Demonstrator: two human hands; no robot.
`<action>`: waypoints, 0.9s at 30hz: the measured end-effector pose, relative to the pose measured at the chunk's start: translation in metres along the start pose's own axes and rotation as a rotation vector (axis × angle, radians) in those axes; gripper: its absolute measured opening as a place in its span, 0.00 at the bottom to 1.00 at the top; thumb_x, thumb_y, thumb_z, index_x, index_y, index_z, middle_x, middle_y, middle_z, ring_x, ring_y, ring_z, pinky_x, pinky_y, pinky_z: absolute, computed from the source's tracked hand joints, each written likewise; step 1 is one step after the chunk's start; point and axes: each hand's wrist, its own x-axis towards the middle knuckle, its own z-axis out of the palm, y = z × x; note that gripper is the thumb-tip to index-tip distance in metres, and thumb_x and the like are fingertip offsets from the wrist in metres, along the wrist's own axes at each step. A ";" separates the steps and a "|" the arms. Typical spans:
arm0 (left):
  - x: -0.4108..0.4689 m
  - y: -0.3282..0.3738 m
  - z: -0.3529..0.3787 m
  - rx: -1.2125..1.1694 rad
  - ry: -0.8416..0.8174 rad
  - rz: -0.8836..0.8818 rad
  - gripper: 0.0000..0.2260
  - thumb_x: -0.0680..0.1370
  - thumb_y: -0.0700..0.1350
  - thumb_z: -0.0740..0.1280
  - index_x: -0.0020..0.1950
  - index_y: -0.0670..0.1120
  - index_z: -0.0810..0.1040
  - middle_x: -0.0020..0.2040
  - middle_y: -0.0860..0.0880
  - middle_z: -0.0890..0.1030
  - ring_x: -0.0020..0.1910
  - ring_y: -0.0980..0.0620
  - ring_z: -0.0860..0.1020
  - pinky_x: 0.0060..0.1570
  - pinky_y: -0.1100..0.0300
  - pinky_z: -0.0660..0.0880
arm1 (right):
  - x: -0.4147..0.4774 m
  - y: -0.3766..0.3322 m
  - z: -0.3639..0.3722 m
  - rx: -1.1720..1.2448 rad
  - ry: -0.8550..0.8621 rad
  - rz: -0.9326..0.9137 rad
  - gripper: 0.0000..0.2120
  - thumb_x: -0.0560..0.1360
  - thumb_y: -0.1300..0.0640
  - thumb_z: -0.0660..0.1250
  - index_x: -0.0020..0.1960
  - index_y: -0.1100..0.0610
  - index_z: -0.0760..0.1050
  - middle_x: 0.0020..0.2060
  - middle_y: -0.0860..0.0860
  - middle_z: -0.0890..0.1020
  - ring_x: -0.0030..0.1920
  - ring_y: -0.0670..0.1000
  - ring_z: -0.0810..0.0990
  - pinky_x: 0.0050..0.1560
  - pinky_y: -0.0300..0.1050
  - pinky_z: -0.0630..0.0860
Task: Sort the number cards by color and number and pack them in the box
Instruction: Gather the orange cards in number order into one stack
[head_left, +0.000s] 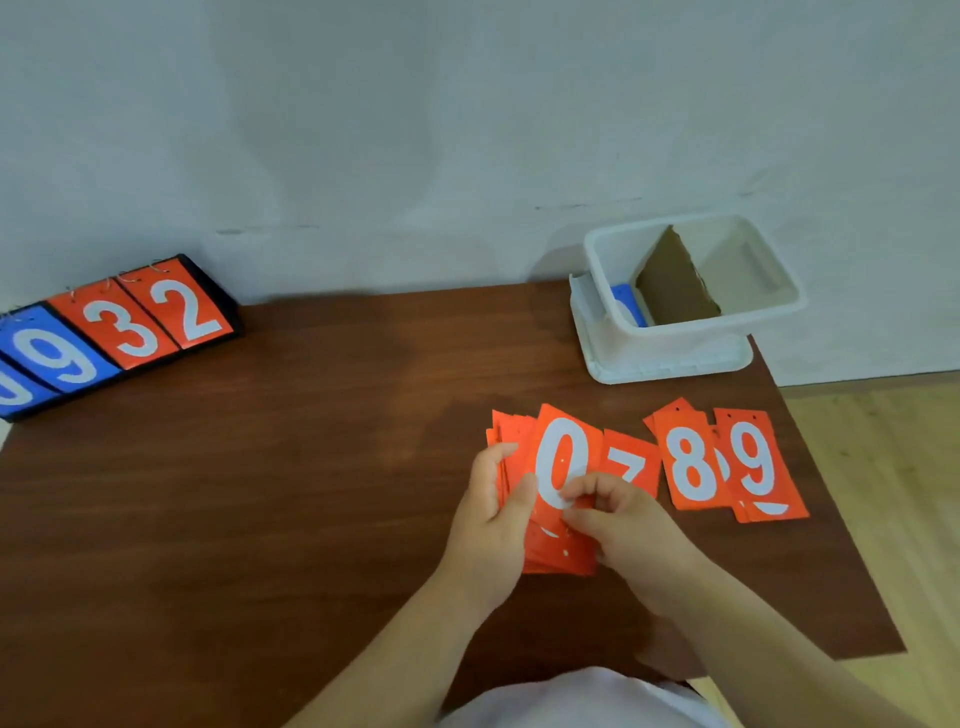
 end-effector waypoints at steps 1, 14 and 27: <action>-0.001 -0.001 0.002 -0.016 -0.036 0.001 0.14 0.84 0.49 0.63 0.69 0.60 0.68 0.64 0.62 0.75 0.59 0.69 0.75 0.55 0.73 0.72 | -0.004 0.003 0.002 0.043 -0.017 0.021 0.11 0.77 0.65 0.70 0.48 0.49 0.82 0.42 0.51 0.82 0.38 0.48 0.78 0.37 0.42 0.72; 0.050 -0.052 0.049 0.528 0.048 -0.379 0.37 0.76 0.55 0.73 0.80 0.54 0.58 0.73 0.46 0.67 0.69 0.43 0.73 0.64 0.47 0.77 | 0.004 0.022 -0.114 -0.155 0.344 -0.042 0.10 0.75 0.67 0.71 0.48 0.52 0.80 0.51 0.48 0.83 0.51 0.49 0.81 0.45 0.40 0.74; 0.056 -0.054 0.143 0.599 0.379 -0.614 0.45 0.75 0.51 0.75 0.82 0.57 0.47 0.71 0.41 0.61 0.65 0.38 0.73 0.62 0.46 0.76 | 0.030 0.049 -0.235 -0.243 0.198 0.018 0.12 0.74 0.62 0.72 0.47 0.44 0.82 0.50 0.49 0.85 0.47 0.52 0.84 0.42 0.44 0.79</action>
